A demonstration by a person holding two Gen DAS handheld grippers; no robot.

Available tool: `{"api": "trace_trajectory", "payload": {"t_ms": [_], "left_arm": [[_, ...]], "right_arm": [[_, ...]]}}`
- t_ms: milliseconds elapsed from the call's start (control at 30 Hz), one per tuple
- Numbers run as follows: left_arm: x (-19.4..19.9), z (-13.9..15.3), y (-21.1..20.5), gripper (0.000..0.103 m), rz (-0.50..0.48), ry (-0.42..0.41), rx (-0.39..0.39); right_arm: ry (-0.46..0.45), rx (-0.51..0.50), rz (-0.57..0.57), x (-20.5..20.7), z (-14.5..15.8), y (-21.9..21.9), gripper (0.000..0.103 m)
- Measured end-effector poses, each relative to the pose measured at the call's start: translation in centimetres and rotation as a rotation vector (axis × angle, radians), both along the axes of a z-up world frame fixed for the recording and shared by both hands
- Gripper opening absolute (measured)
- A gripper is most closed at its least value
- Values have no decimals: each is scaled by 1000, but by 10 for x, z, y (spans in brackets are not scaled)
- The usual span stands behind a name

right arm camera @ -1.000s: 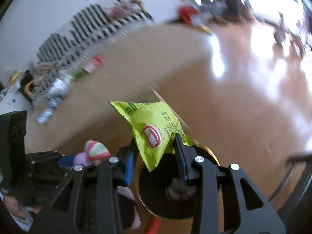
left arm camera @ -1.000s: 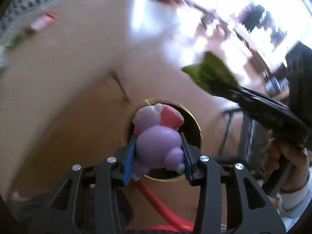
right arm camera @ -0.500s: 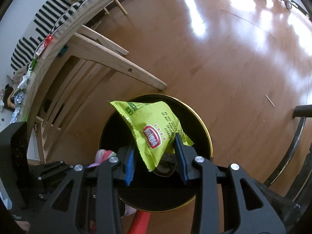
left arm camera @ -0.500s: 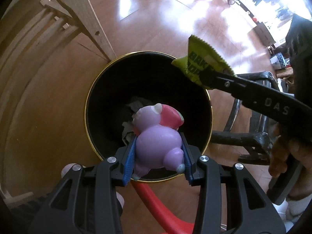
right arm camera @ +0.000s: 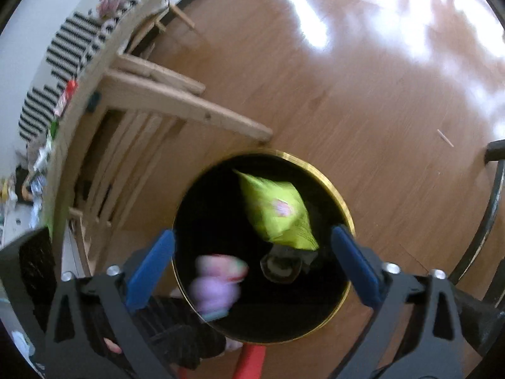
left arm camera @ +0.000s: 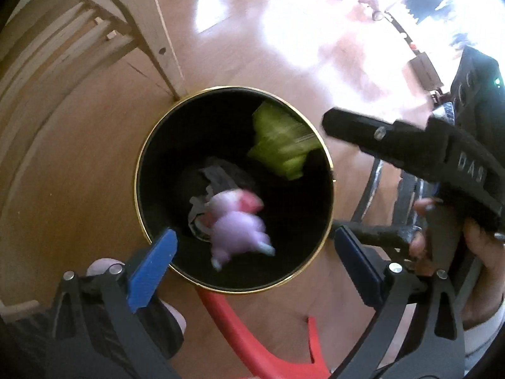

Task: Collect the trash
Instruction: 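Move both open tools back over the table toward the remaining trash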

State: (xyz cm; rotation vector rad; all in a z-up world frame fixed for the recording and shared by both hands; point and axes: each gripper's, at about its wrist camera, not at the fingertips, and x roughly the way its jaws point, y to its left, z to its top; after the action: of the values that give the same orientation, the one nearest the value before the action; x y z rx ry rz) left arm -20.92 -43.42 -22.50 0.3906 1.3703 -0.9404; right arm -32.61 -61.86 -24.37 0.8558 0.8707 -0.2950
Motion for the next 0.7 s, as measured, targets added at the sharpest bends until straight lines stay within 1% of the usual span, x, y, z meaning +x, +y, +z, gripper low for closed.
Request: {"api": "trace_trajectory", "payload": {"t_ms": [67,133,200,300,333,400,433,467,533,567,633,667,700], "left_arm": [[3,11,3,97,11,-19,-16],[3,27,7,97,10,-52,-50],[5,59,19,97,17,-139,-127],[16,103,47,97,99,-241,-222],[24,124,66,97,153,-290,-252],[43,153,102,97,264,-371,-267],[52,163,119,97,319,-407,-258],[68,175,149,97,416,-464,-226],[94,188,195,97,558,-531,-176],[111,193,227,97,649,-559,-143],[134,196,270,97,771,-574,-105],[148,198,294,97,835,-564,-82],[158,197,309,97,863,-554,-68]], "right_arm": [[-35,-21,-29,-5,11,-5,96],[-102,-76,-63,-9,30,-10,96],[-125,-131,-82,-10,40,-11,96],[-163,-208,-63,1,61,-4,96],[-183,-242,-42,9,71,3,96],[-220,-306,26,33,93,23,96],[-239,-329,58,43,101,35,96],[-259,-350,91,55,111,45,96],[-310,-398,166,82,131,72,96],[-331,-412,195,95,139,84,96],[-366,-439,251,123,155,109,96],[-379,-446,277,136,162,120,96],[-390,-451,301,150,168,130,96]]}}
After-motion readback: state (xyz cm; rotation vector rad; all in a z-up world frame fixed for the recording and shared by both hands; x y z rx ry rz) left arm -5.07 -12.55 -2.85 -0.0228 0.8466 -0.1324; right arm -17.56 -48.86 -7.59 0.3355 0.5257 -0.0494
